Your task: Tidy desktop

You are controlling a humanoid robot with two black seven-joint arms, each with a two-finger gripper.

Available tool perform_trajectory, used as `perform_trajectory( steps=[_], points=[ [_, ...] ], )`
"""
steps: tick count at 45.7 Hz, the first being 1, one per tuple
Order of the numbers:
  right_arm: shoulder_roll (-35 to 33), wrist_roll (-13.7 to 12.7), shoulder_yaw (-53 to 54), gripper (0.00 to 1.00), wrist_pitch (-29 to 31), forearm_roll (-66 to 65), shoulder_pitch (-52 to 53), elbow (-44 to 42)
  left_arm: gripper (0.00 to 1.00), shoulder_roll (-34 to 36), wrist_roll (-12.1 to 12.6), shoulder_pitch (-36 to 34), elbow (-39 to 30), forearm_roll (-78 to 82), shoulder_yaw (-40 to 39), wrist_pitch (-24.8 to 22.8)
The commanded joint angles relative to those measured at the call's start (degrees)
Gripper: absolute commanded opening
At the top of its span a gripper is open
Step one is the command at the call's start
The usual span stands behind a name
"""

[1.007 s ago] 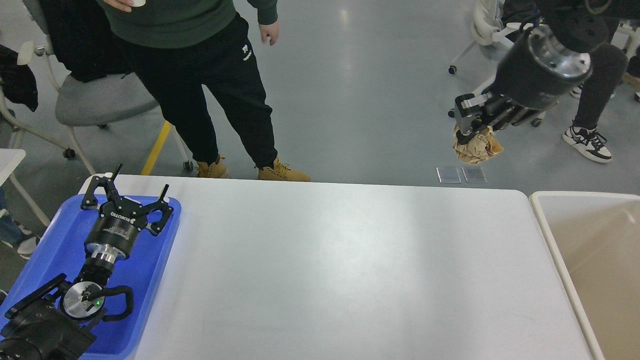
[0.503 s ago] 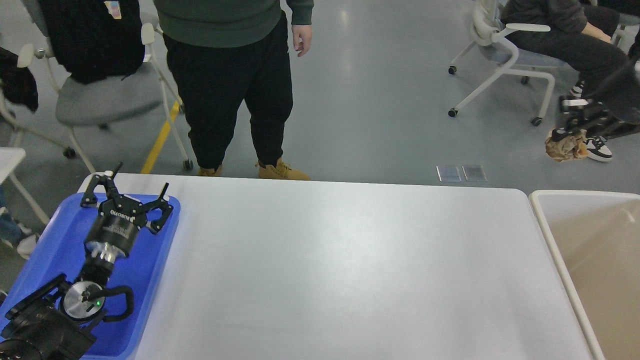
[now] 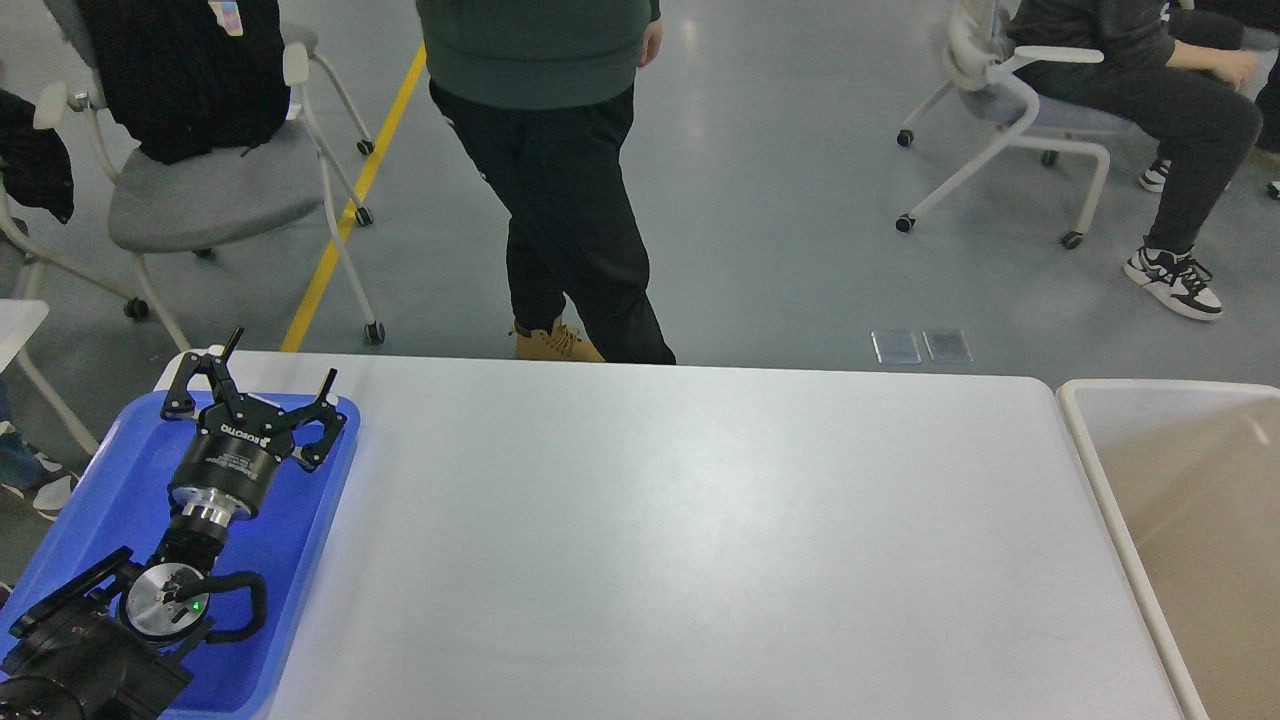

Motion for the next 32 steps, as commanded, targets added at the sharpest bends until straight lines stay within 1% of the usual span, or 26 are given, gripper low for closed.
perform_trajectory(
  steps=[1, 9, 17, 22, 28, 32],
  points=[
    [0.72, -0.07, 7.81, 0.0, -7.02, 0.1, -14.68, -6.89, 0.99, 0.02, -0.02, -0.04, 0.01, 0.0, 0.0, 0.0],
    [3.18, -0.15, 12.91, 0.0, -12.03, 0.1, -21.18, -7.07, 0.99, 0.02, -0.02, -0.04, 0.01, 0.0, 0.0, 0.0],
    [6.69, -0.15, 19.5, 0.0, -18.8, 0.1, -27.59, -7.16, 0.99, 0.02, -0.02, 0.04, 0.01, 0.0, 0.0, 0.0],
    [9.33, -0.15, 21.61, 0.0, -22.4, 0.1, -30.15, -8.38, 0.99, 0.02, -0.02, 0.04, 0.01, 0.0, 0.0, 0.0],
    [11.79, -0.15, 22.58, 0.0, -24.61, 0.19, -32.43, -9.97, 0.99, 0.02, -0.02, 0.04, 0.01, 0.0, 0.0, 0.0],
    [11.97, -0.07, 23.98, 0.0, -25.92, 0.63, -32.88, -9.97, 0.99, 0.02, -0.02, 0.04, 0.01, 0.0, 0.0, 0.0]
  ],
)
